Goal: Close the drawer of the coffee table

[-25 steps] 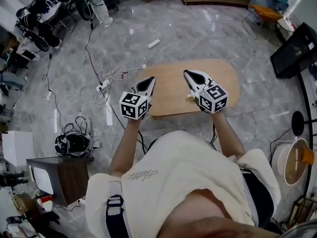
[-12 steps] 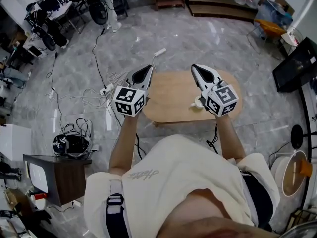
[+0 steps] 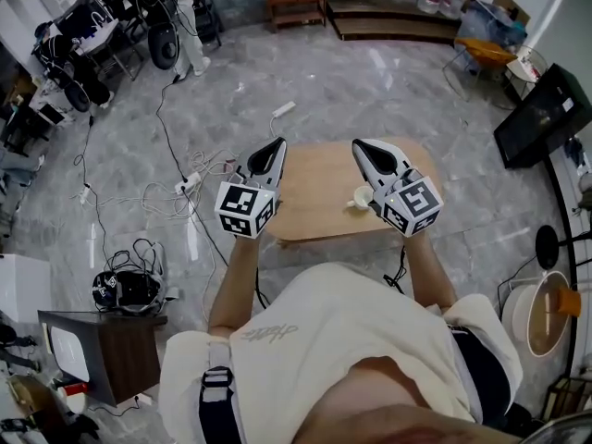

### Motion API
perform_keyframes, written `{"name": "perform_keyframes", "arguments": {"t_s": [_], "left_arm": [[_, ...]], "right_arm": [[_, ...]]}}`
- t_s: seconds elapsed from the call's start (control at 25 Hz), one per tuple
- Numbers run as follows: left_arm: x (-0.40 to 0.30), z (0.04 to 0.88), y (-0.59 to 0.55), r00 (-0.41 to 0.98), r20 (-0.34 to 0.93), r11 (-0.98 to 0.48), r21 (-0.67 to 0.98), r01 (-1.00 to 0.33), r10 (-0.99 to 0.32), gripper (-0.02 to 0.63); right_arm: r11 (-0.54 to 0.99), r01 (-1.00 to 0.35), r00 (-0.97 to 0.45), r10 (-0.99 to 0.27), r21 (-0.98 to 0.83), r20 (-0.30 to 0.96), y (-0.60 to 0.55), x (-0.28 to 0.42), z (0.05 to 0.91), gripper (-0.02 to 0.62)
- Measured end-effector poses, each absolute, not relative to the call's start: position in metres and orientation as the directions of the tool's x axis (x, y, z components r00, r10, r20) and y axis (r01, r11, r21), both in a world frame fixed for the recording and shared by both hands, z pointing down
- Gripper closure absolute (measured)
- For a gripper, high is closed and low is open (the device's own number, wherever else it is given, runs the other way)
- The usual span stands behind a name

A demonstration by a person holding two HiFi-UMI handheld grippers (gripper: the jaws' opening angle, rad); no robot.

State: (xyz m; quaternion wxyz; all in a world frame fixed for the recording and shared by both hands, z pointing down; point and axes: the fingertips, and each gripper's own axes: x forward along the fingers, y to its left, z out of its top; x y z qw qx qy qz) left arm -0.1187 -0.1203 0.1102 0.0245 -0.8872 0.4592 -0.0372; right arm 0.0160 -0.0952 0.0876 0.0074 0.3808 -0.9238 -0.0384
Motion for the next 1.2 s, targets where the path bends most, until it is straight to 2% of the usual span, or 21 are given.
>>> {"name": "perform_keyframes", "arguments": {"t_s": [0.16, 0.36, 0.52, 0.88, 1.2], "left_arm": [[-0.111, 0.114, -0.117, 0.586, 0.046, -0.587, -0.080, -0.805, -0.809, 0.601], [-0.119, 0.111, -0.111, 0.556, 0.060, -0.560, -0.113, -0.821, -0.829, 0.601], [-0.126, 0.109, -0.107, 0.539, 0.059, -0.542, -0.141, -0.829, -0.840, 0.601], [-0.152, 0.127, -0.100, 0.522, 0.099, -0.530, -0.090, -0.843, -0.848, 0.601], [-0.146, 0.133, -0.105, 0.545, 0.109, -0.554, -0.077, -0.829, -0.831, 0.601]], "right_arm": [[0.716, -0.698, -0.714, -0.697, -0.013, -0.071, -0.092, 0.029, 0.082, 0.601], [0.715, -0.699, -0.714, -0.698, 0.009, -0.058, -0.087, 0.027, 0.082, 0.601], [0.716, -0.695, -0.705, -0.697, -0.066, -0.129, -0.090, 0.027, 0.076, 0.601], [0.731, -0.680, -0.727, -0.682, -0.053, -0.080, -0.088, -0.003, 0.094, 0.601], [0.719, -0.694, -0.715, -0.695, -0.037, -0.081, -0.083, 0.006, 0.098, 0.601]]}}
